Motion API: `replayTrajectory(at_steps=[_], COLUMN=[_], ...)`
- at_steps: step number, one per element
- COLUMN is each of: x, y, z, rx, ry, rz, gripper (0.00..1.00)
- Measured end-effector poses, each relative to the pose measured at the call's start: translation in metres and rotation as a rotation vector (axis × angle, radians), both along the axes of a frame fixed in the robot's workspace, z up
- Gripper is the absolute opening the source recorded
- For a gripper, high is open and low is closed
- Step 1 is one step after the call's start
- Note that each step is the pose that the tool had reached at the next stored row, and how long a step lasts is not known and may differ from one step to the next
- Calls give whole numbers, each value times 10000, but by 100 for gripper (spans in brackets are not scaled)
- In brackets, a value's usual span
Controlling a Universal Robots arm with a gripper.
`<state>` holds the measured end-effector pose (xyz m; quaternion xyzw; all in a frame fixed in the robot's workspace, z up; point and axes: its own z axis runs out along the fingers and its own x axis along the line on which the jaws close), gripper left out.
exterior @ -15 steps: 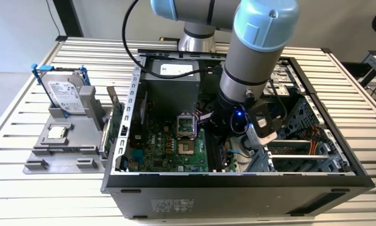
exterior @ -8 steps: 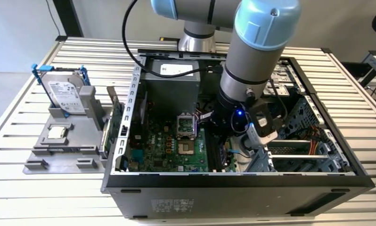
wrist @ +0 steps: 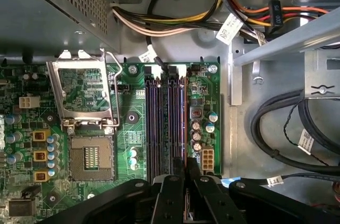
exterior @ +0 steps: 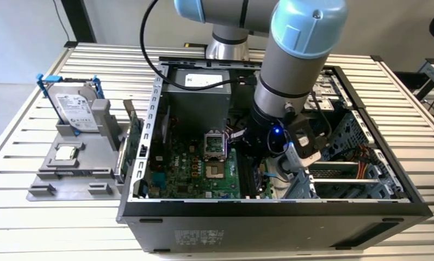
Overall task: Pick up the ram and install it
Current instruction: 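Insert the ram into the slot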
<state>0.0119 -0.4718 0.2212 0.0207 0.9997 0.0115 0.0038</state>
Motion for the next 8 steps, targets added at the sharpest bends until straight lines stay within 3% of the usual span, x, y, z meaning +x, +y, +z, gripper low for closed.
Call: replayTrajectory(at_steps=[8], x=[9], y=[-5], z=[0], rx=[-4], ry=[83], rz=[-29], gripper=[0])
